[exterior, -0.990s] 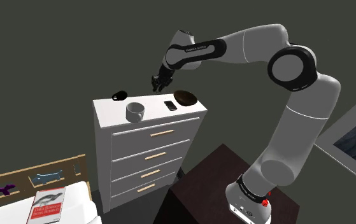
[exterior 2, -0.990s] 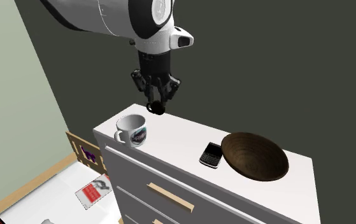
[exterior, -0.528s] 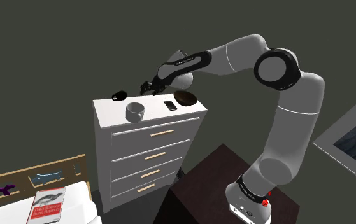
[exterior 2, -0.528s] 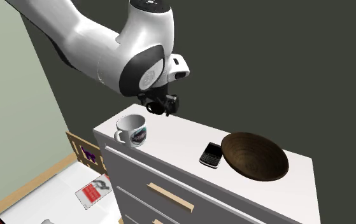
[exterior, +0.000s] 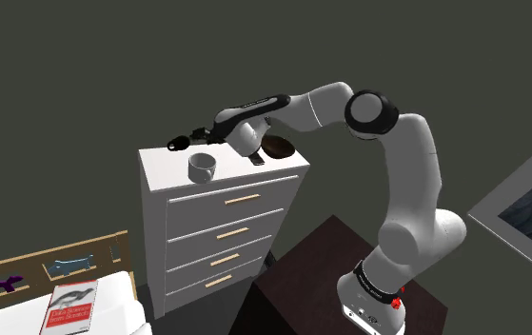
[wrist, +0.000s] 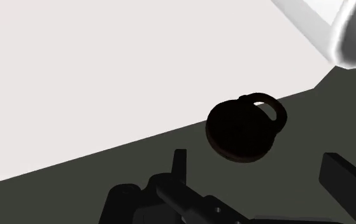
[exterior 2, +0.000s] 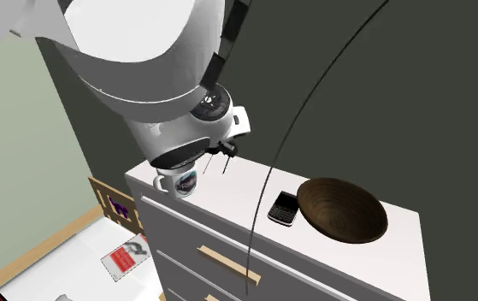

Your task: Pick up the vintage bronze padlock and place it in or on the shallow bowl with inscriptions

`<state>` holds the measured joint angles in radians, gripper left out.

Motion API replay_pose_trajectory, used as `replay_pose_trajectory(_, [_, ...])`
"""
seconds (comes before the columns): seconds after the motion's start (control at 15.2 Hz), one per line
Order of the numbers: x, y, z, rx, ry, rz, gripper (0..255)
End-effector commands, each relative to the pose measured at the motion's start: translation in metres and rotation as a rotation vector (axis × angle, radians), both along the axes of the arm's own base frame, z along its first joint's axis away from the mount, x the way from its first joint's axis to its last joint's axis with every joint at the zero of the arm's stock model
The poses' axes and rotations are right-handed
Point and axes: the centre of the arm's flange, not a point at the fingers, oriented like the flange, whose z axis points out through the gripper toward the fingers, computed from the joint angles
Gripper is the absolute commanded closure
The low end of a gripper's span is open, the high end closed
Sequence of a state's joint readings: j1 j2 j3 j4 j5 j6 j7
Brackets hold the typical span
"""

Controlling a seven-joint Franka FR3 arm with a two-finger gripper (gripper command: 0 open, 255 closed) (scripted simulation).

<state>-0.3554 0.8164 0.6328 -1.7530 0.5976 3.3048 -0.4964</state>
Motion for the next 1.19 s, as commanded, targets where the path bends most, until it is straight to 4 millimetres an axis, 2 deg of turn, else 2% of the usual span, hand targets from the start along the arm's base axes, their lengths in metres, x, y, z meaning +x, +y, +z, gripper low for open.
replay_pose_trajectory(0.0, [0.013, 0.003, -0.015, 0.046, -0.088, -0.033, 0])
replay_pose_trajectory(0.13, [0.029, 0.009, -0.030, 0.086, -0.164, -0.051, 0])
replay_pose_trajectory(0.59, [0.059, 0.021, -0.048, 0.086, -0.164, -0.051, 0])
replay_pose_trajectory(1.12, [0.061, 0.022, -0.050, 0.086, -0.164, -0.051, 0])
